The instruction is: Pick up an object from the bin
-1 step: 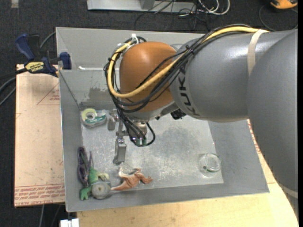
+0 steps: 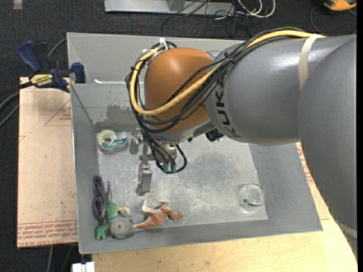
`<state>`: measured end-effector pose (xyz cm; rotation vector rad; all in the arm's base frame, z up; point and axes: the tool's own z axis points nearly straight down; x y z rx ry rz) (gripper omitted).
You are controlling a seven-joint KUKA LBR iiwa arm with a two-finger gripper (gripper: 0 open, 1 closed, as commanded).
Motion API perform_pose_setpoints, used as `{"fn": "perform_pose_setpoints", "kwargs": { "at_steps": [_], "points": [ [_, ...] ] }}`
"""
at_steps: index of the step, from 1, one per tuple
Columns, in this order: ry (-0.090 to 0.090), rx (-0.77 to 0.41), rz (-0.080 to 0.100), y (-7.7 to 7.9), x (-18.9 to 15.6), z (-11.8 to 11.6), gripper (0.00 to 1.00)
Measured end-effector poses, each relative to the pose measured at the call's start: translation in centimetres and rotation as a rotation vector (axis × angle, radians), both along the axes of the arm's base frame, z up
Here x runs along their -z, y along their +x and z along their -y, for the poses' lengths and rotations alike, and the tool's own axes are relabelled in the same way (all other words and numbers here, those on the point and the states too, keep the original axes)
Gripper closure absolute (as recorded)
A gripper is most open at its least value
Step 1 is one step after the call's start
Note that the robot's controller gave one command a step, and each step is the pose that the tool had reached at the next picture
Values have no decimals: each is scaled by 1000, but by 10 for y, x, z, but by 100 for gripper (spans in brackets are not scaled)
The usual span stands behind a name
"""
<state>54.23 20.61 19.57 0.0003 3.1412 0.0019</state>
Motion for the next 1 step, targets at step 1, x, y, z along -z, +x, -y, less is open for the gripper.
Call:
{"fn": "perform_pose_setpoints", "kwargs": {
  "at_steps": [1],
  "points": [
    [-3,-28,-14,-28,54,26,0]
  ]
}}
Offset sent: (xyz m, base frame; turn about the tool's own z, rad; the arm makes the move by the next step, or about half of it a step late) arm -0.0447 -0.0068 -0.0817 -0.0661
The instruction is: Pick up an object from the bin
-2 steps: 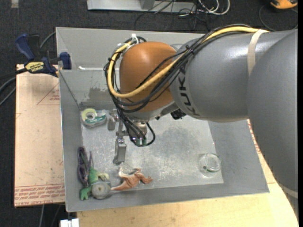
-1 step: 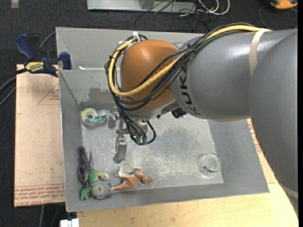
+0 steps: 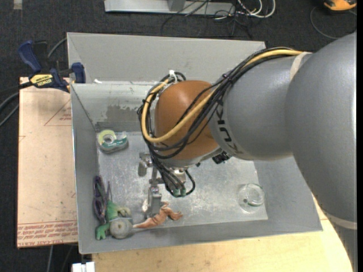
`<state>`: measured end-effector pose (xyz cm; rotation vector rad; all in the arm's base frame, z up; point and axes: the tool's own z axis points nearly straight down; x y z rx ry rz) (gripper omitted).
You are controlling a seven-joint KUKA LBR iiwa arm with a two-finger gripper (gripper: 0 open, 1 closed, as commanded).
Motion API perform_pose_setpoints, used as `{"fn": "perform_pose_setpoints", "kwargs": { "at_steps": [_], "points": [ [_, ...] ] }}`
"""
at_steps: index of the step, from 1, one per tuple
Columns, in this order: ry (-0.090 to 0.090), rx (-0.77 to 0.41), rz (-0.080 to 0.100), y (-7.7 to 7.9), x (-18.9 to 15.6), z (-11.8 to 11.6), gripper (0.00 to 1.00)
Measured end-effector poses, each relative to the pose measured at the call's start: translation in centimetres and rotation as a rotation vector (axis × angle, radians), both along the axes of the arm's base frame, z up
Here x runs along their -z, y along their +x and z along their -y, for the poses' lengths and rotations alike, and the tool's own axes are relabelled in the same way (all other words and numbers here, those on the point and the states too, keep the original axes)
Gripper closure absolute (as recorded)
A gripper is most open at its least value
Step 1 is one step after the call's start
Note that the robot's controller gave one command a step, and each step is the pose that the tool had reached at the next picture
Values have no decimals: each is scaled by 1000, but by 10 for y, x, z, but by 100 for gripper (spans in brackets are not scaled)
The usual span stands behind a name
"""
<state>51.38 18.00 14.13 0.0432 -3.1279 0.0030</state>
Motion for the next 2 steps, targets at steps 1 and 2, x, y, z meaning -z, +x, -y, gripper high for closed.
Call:
{"fn": "perform_pose_setpoints", "kwargs": {
  "at_steps": [1,2],
  "points": [
    [-1,-2,1,-1,0,-1,0],
    [-1,172,2,-12,9,-18,0]
  ]
}}
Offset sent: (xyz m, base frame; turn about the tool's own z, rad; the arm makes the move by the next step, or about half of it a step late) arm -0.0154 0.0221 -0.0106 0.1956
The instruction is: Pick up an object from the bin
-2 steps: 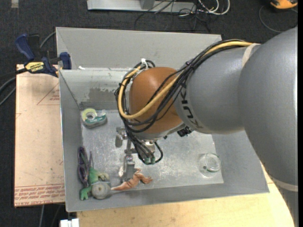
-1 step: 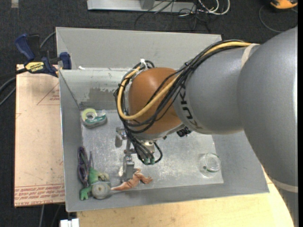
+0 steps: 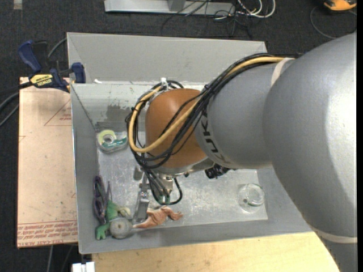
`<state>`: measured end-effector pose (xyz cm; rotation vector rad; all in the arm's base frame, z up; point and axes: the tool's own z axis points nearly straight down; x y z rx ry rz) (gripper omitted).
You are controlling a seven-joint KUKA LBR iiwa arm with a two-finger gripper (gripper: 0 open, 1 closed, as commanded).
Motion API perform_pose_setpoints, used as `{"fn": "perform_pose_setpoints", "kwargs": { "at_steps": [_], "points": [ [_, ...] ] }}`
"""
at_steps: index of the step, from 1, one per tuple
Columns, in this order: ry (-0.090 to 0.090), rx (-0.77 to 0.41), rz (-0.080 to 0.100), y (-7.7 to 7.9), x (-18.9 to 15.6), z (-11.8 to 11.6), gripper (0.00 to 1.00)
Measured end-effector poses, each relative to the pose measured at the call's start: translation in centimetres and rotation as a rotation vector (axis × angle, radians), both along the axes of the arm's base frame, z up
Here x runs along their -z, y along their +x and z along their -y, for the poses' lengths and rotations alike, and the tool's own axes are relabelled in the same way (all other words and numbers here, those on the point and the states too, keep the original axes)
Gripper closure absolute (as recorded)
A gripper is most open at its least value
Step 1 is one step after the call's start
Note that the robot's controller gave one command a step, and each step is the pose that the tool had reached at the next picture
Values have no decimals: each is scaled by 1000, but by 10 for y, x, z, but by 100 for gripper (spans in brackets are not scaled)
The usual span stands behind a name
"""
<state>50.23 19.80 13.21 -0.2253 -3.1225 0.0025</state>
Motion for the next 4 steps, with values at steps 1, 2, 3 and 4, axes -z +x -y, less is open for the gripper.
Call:
{"fn": "perform_pose_setpoints", "kwargs": {
  "at_steps": [1,2,3,4],
  "points": [
    [3,-266,0,-10,35,39,0],
    [1,-120,3,-12,50,45,0],
    [2,-63,7,-13,54,55,0],
    [-2,376,5,-4,52,49,100]
  ]
}}
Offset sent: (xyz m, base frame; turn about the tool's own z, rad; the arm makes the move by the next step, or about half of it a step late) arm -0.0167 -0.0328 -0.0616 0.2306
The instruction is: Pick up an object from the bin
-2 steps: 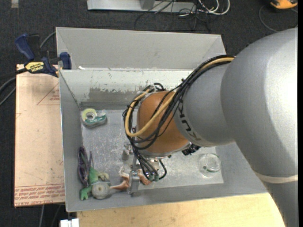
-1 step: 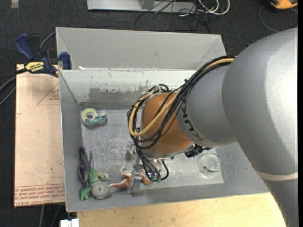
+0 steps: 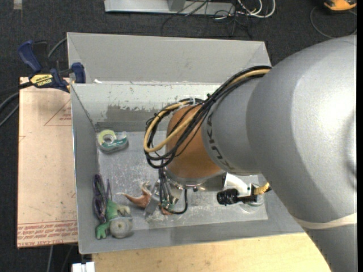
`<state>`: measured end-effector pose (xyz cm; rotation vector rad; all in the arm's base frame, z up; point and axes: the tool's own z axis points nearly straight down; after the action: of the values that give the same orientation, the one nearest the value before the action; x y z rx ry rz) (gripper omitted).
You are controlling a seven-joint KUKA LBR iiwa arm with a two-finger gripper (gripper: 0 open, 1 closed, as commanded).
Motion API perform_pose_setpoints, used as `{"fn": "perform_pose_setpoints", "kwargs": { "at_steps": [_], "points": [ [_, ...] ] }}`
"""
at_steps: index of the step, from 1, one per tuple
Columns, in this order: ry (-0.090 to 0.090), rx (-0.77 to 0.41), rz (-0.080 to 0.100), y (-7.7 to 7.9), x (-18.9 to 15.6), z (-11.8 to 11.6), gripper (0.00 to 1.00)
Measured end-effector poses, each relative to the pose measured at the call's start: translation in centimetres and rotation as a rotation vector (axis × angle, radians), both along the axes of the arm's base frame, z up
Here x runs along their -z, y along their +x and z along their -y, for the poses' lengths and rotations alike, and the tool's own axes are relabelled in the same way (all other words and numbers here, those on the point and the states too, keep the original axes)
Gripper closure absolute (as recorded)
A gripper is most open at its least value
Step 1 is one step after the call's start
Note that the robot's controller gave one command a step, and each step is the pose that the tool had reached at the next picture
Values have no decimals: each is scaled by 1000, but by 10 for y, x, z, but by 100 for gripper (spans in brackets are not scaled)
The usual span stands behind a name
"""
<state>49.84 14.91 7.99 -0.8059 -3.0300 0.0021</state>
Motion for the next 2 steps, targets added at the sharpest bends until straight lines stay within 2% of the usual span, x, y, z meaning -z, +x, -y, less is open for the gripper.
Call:
{"fn": "perform_pose_setpoints", "kwargs": {
  "at_steps": [2],
  "points": [
    [-2,32,-4,0,-3,-2,100]
  ]
}}
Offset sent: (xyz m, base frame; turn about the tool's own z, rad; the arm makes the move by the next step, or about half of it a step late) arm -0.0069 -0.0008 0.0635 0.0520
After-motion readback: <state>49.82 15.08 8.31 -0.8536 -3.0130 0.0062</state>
